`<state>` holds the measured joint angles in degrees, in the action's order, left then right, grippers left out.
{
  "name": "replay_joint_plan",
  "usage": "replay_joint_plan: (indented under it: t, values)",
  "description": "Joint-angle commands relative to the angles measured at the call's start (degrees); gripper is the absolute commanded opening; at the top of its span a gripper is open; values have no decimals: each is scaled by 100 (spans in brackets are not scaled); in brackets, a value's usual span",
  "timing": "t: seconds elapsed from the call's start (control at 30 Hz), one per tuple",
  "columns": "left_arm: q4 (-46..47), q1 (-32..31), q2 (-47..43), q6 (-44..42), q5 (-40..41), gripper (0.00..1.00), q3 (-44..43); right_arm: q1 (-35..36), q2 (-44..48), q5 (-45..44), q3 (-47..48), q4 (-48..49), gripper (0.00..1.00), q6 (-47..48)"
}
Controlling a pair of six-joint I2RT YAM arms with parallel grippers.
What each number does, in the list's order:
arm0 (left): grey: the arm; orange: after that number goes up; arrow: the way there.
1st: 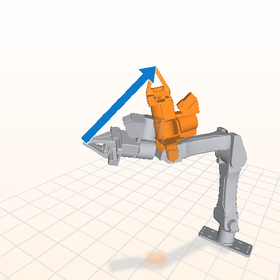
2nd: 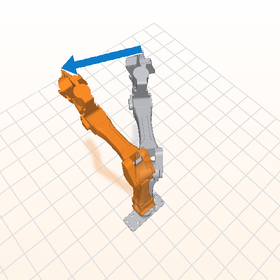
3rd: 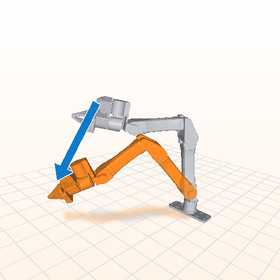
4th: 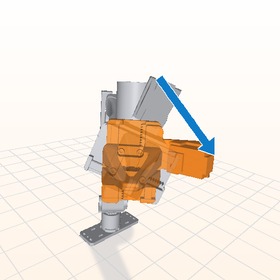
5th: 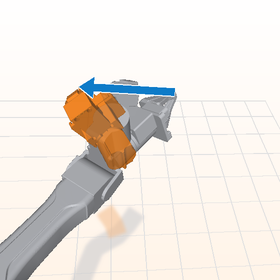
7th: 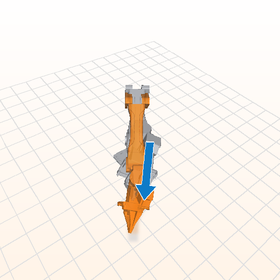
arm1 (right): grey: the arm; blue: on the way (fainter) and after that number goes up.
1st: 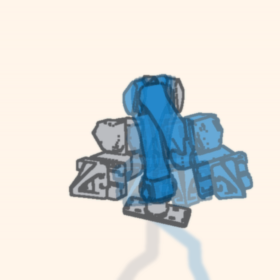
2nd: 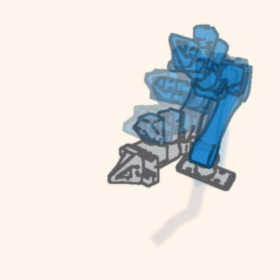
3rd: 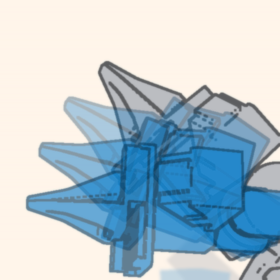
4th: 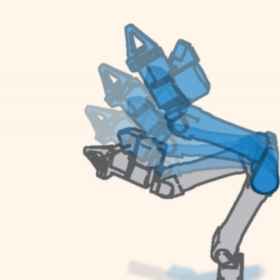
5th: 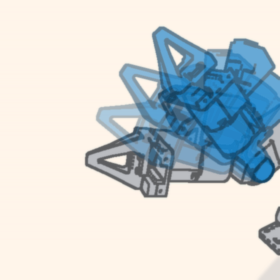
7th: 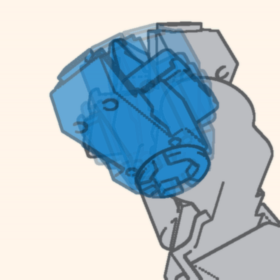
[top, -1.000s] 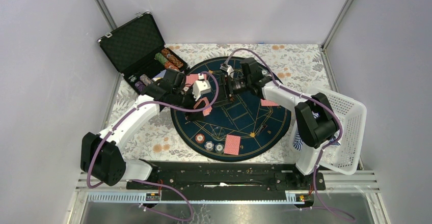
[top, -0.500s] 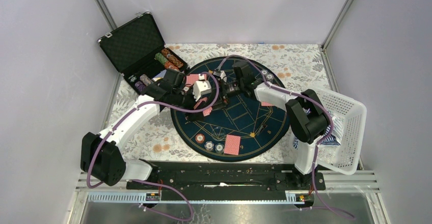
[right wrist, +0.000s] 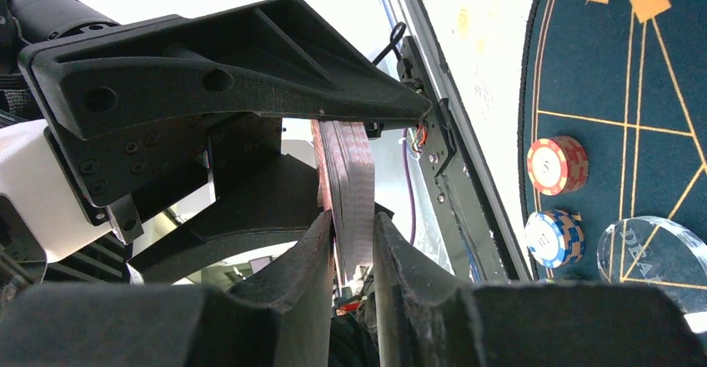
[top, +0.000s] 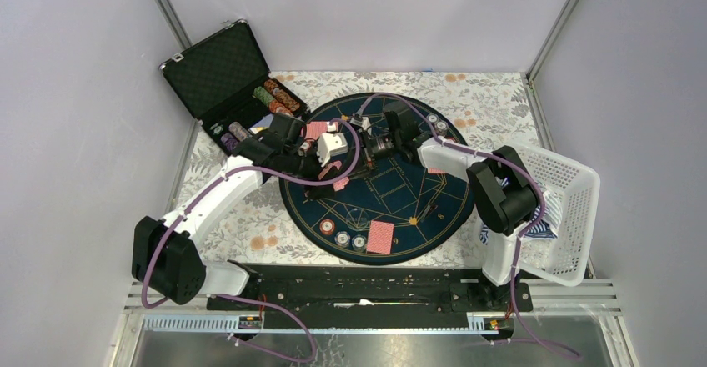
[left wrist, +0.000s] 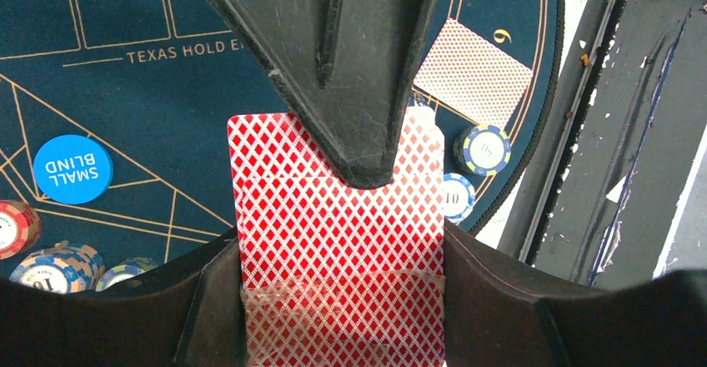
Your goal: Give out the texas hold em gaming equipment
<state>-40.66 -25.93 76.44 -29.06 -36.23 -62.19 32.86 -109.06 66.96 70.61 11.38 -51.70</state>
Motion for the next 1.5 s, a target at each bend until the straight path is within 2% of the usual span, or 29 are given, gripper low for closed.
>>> replay_joint_plan:
  t: [0.0, 0.17, 0.3, 0.57, 1.07, 1.3, 1.4, 1.47]
  values:
    - [198, 6, -262, -75, -130, 0, -80, -152, 170, 48, -107, 10, 22, 52]
    - [194, 5, -272, -74, -137, 0, -78, -215, 233, 30, -143, -119, 23, 172]
    - [193, 1, -272, -73, -148, 0, -84, -248, 275, 12, -144, -184, 31, 220]
    - [191, 1, -262, -75, -148, 0, -90, -278, 317, 17, -153, -241, 29, 275]
    - [191, 4, -244, -82, -129, 0, -100, -525, 683, 10, -254, -512, 15, 538]
    - [193, 1, -223, -74, -148, 0, -111, -751, 899, 34, -276, -839, 0, 803]
    - [191, 2, -231, -74, -137, 0, -110, -944, 1012, 21, -240, -1208, 0, 1137]
    - [199, 6, -240, -74, -143, 0, -109, -1150, 1106, -75, -137, -1819, 0, 1565]
